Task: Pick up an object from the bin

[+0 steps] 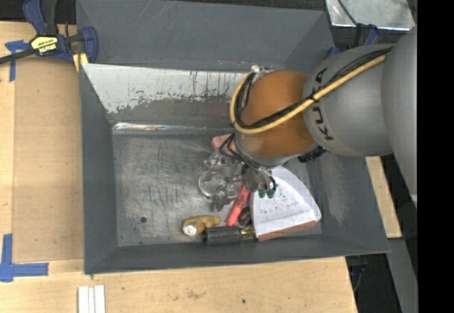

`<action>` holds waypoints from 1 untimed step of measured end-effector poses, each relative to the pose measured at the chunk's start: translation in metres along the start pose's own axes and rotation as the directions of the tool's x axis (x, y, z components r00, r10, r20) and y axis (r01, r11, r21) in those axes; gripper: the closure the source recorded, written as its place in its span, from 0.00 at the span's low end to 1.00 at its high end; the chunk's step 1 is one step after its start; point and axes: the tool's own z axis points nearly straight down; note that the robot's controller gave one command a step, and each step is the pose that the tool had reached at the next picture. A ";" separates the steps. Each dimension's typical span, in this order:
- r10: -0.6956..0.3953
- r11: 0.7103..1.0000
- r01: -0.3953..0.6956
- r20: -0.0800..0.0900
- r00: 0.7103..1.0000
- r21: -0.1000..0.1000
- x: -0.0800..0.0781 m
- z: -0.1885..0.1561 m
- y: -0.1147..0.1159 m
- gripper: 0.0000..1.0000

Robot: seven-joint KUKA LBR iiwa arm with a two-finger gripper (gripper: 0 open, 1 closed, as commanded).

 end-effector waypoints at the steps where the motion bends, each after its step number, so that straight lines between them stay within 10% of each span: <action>1: 0.000 1.000 0.000 0.000 1.000 0.000 0.000 0.000 0.000 1.00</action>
Offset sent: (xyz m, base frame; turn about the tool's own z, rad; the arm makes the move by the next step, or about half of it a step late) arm 0.0233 -0.0225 0.0395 0.0559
